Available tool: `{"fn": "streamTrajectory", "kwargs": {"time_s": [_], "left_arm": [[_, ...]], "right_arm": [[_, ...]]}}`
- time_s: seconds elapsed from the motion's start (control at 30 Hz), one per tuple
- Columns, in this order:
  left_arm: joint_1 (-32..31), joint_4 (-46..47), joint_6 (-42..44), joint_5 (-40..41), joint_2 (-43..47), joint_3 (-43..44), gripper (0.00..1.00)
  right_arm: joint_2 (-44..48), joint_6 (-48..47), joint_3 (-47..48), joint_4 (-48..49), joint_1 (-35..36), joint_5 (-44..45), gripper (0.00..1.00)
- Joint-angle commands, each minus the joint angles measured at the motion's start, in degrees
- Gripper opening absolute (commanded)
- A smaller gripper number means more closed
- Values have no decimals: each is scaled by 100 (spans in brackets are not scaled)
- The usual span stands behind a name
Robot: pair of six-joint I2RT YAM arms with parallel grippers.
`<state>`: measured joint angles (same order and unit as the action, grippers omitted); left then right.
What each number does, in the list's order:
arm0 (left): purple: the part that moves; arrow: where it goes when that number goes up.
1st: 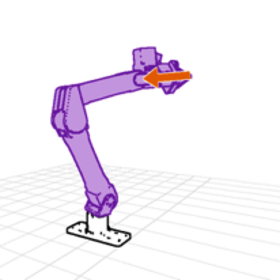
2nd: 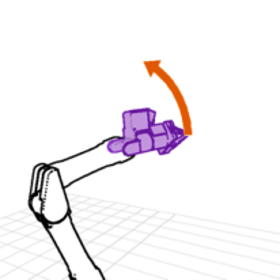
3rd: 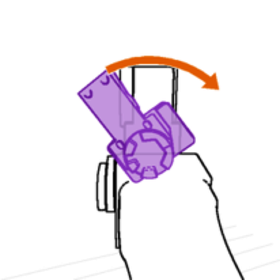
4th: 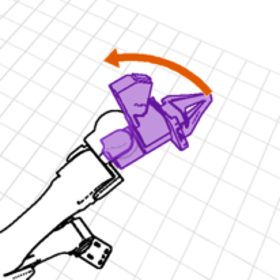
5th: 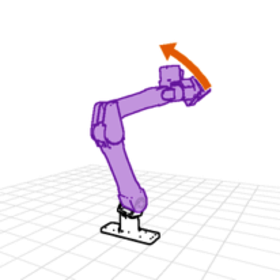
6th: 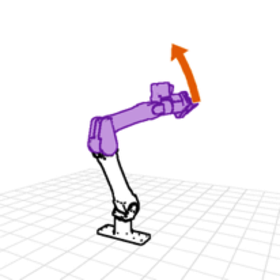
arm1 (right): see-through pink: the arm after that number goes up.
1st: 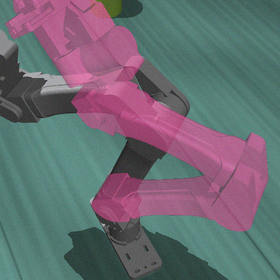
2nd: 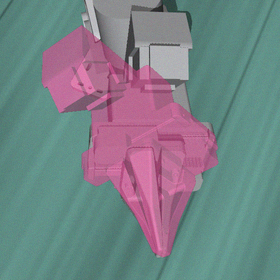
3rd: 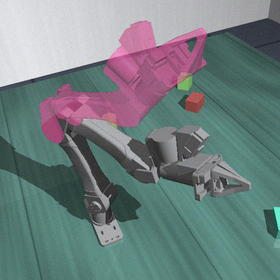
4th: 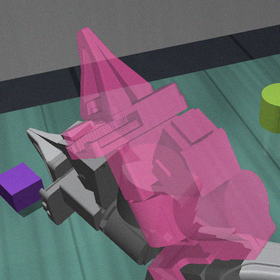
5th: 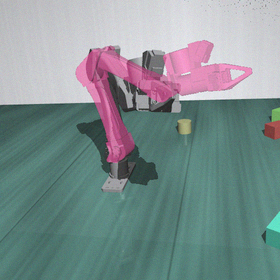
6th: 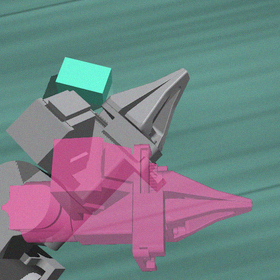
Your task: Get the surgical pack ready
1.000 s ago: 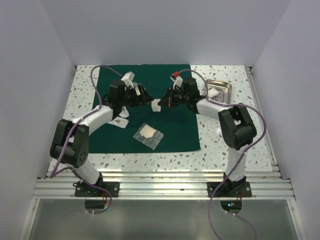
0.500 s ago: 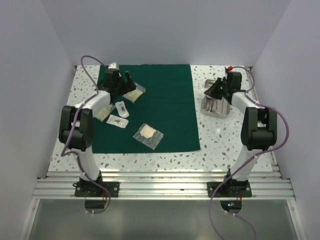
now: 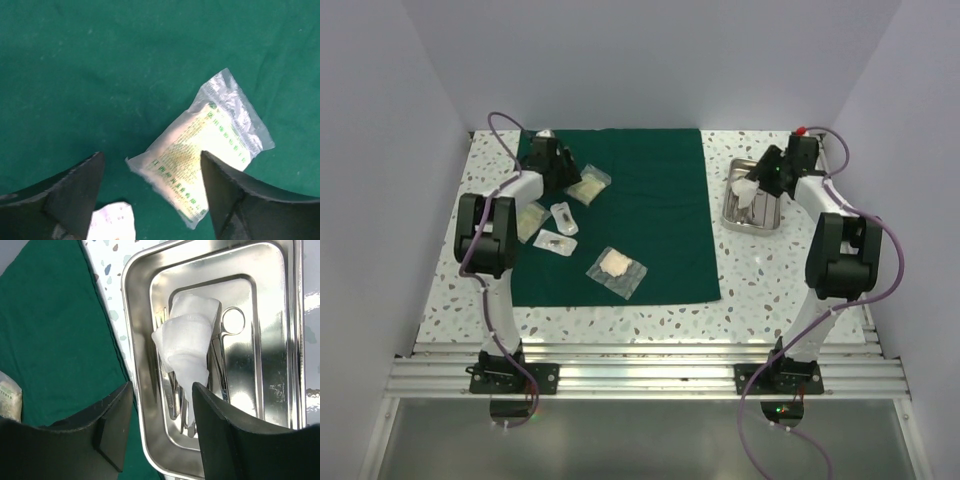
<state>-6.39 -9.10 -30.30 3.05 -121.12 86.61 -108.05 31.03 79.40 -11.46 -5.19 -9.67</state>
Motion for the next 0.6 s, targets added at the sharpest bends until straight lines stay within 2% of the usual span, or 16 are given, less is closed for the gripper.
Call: {"fn": "streamTrajectory", "kwargs": {"time_s": [0.0,0.07,0.17,0.2,0.37,0.57], "left_arm": [[24,-12,183,-234,-166,400,72],[24,-30,183,-400,-237,418,69],[33,127,157,-602,-219,261,55],[24,163,148,-656,-202,208,47],[-11,260,104,-972,-245,93,44],[-160,260,183,-1148,-254,-12,25]], "right_arm": [[328,-88,85,-93,44,159,55],[442,-62,15,-14,53,63,55],[530,-105,23,-22,185,9,55],[539,-140,49,-57,316,9,55],[531,-176,103,-32,782,-52,60],[338,-44,225,109,1318,-324,60]]}}
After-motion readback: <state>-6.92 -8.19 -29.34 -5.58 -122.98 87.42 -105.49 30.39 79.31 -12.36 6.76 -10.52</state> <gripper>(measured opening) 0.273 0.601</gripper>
